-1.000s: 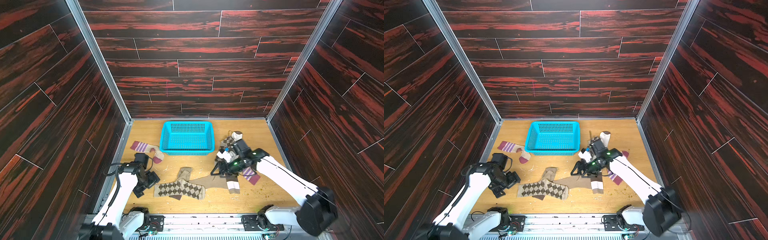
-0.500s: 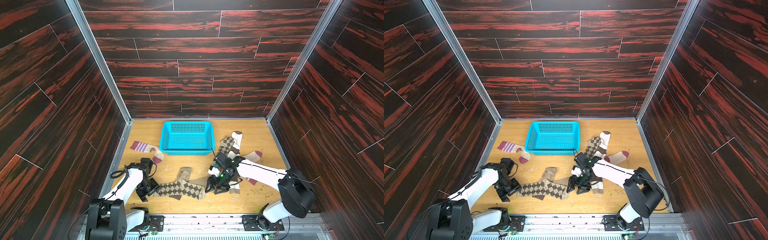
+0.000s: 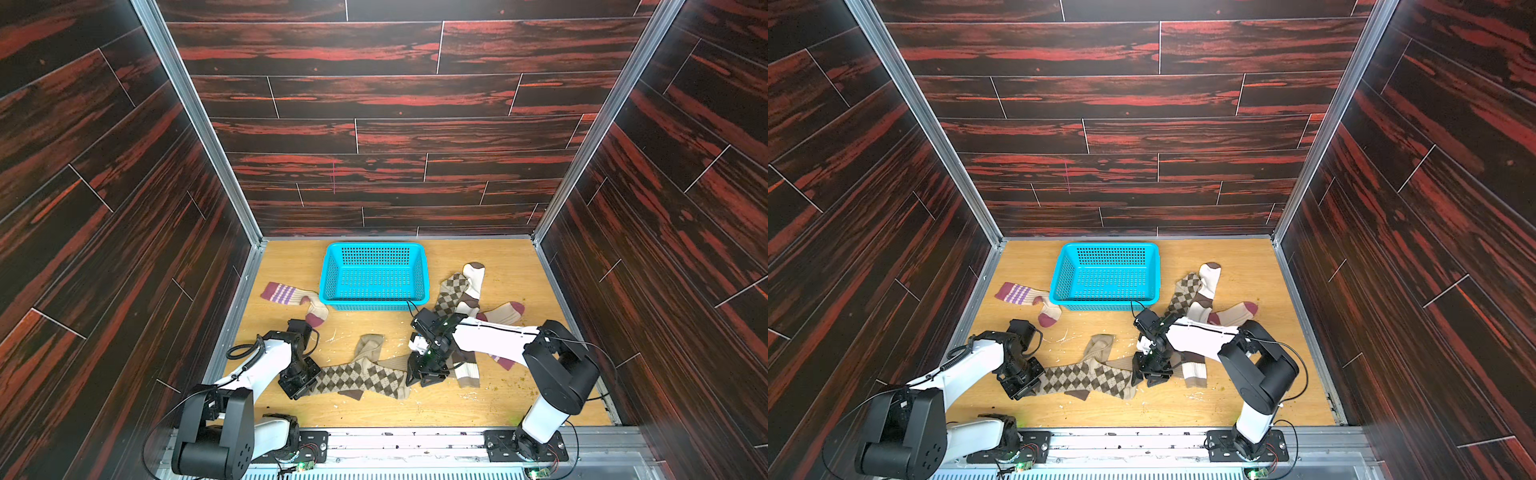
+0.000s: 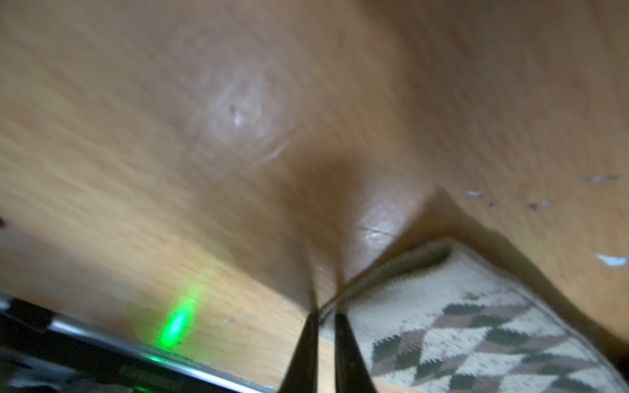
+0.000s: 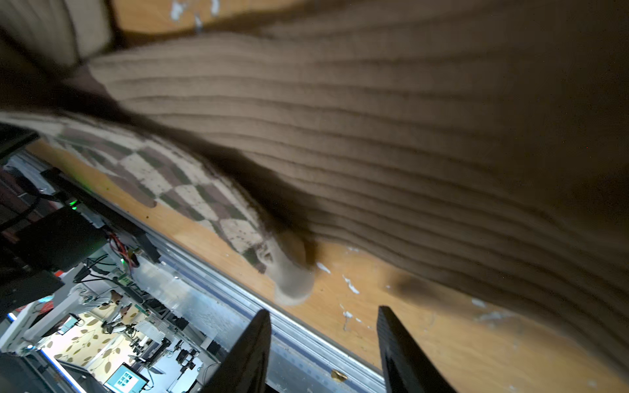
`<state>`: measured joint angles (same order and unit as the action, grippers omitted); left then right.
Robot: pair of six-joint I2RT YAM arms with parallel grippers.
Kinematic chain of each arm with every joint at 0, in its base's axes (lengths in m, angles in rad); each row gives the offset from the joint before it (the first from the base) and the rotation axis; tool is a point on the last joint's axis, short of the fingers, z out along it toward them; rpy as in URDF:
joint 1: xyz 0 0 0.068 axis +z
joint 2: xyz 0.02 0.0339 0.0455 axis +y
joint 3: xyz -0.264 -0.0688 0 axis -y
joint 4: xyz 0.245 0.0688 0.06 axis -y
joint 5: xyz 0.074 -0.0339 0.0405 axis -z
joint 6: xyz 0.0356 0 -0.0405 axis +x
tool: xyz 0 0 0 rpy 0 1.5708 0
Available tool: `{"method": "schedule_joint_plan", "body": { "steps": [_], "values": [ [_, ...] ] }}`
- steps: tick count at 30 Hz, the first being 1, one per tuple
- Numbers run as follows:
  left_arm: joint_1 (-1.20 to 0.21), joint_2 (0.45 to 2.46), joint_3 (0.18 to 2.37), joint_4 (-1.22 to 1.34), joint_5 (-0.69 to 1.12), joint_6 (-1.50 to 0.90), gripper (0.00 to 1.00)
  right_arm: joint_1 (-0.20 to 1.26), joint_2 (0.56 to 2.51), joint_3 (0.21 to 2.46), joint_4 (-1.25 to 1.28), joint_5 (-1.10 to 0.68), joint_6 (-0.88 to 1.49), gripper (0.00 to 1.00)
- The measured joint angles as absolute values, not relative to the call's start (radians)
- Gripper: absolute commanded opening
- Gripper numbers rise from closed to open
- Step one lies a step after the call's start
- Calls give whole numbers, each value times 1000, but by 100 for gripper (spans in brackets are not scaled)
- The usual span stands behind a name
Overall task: Place the socks together as a pair
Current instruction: Pick up the sock.
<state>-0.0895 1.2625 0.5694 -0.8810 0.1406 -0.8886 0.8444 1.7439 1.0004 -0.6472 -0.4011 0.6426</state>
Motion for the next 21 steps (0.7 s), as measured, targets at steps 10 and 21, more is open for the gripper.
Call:
{"method": "schedule_joint_plan", "body": {
  "steps": [10,21],
  "values": [
    [-93,1183,550,-867,168,-902,0,853,1785,1028,-633,-366,635,8],
    [-93,959,733,-985,168,-929,0,853,1719,1085,-644,-407,572,51]
  ]
}}
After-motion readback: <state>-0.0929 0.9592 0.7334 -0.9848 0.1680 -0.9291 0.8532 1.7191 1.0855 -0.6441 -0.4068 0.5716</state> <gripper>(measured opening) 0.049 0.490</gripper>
